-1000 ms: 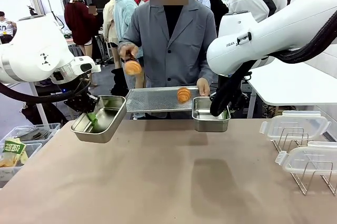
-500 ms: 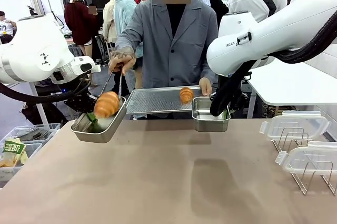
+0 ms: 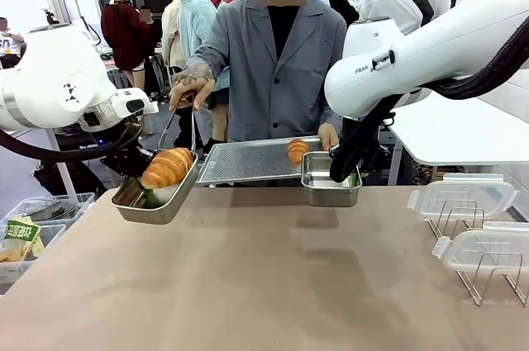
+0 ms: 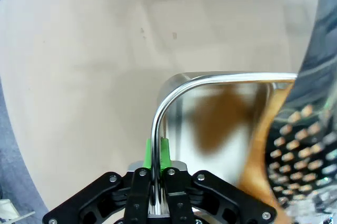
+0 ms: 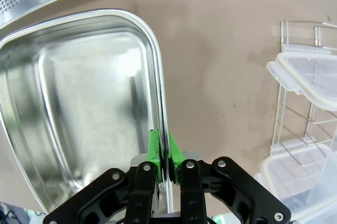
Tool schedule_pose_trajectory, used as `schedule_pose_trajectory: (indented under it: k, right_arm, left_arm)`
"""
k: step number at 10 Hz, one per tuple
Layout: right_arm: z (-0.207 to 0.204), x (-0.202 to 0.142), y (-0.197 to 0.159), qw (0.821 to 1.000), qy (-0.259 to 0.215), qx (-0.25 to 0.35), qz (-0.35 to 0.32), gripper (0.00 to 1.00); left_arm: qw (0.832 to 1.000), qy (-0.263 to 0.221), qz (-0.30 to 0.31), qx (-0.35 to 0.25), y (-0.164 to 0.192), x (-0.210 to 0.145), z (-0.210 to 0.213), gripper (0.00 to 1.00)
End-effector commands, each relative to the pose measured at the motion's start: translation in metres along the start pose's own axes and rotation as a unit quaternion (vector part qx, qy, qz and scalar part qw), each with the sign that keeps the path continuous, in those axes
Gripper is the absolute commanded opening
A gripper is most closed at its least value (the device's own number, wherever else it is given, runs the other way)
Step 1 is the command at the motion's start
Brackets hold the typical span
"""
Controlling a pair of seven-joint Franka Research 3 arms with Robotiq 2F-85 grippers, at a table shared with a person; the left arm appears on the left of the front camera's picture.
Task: Place the bread in airtight containers.
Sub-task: Once an object is inside an Airtight Container , place the container in the center of the table.
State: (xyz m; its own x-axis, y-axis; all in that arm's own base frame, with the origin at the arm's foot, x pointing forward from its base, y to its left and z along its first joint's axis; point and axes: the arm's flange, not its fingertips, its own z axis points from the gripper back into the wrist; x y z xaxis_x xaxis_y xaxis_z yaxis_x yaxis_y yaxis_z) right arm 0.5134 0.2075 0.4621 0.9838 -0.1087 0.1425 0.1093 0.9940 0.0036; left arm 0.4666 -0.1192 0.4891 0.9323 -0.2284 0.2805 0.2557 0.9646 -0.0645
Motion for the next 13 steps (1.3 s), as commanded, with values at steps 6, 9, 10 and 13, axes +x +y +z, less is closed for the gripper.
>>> schedule_pose_trajectory:
  k: [6,9,10,13]
  right_arm:
    - [0.0008,-0.0009,0.0003,1.000,-0.011,0.004,-0.005,0.00]
    - [0.0008,-0.0009,0.0003,1.000,-0.011,0.004,-0.005,0.00]
    - [0.0008,-0.0009,0.0003,1.000,-0.011,0.004,-0.005,0.00]
    - [0.0008,-0.0009,0.0003,1.000,-0.011,0.004,-0.005,0.00]
  left_arm:
    - [1.000,-0.010,-0.004,0.005,0.0011,0.0012,0.0014,0.00]
    - [1.000,-0.010,-0.004,0.005,0.0011,0.0012,0.0014,0.00]
    - [1.000,-0.010,-0.004,0.005,0.0011,0.0012,0.0014,0.00]
    - [1.000,-0.010,-0.004,0.005,0.0011,0.0012,0.0014,0.00]
